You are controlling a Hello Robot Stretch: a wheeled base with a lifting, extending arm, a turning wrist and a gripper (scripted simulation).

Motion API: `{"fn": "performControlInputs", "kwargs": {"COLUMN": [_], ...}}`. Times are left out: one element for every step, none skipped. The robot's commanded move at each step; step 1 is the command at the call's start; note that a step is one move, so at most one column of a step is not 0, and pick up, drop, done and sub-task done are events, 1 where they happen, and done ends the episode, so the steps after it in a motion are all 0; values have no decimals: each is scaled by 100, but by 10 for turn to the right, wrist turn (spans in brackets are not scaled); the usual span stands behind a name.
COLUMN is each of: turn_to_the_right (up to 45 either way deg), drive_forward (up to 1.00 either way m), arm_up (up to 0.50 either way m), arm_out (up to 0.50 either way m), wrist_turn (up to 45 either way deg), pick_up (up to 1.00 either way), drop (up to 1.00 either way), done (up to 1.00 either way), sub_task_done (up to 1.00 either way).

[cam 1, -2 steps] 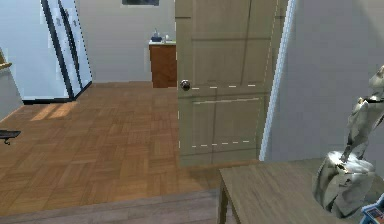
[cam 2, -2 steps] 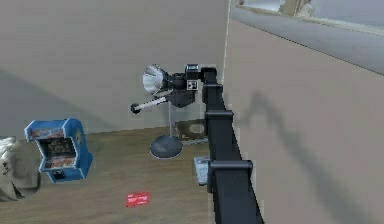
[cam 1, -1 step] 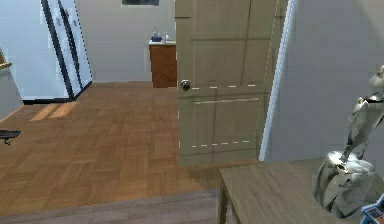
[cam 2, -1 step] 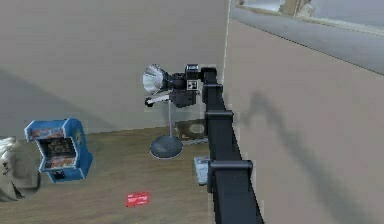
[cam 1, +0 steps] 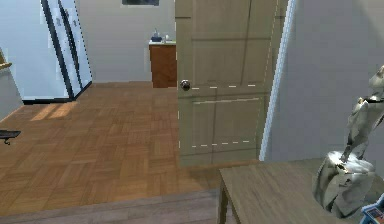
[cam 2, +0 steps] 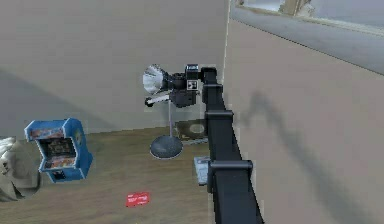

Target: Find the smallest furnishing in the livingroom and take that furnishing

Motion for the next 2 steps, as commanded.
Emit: {"fn": "performControlInputs", "kwargs": {"turn_to_the_right": [0, 0], "drive_forward": [0, 0], "arm_up": [6, 0], "arm_out": [0, 0], "wrist_turn": [0, 0], "pick_up": [0, 0], "drop": [0, 0], "done": [0, 100], "sub_task_done": [0, 0]}}
